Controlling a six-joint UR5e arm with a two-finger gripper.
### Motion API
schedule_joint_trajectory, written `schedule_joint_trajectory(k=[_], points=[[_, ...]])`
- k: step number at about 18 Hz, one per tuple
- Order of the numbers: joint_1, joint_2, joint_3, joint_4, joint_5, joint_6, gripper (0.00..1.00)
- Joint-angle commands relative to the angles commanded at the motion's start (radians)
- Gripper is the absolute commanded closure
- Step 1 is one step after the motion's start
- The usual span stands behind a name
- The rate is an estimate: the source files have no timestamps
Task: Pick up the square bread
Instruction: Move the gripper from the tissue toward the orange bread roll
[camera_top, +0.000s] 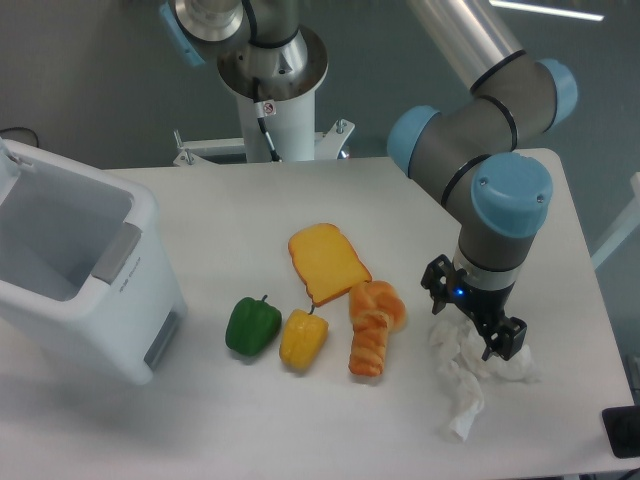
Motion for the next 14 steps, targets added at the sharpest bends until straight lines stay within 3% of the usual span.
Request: schedule_joint_trajectory(k=[5, 10, 14], points=[[-0.014, -0.015, -0.005, 0.003, -0.002, -0.021, 0.0], [-0.04, -0.031, -0.032, 0.06, -0.003, -0.239, 0.0], [-0.057, -0.029, -0.086, 0.075, 0.0, -0.316, 0.0]])
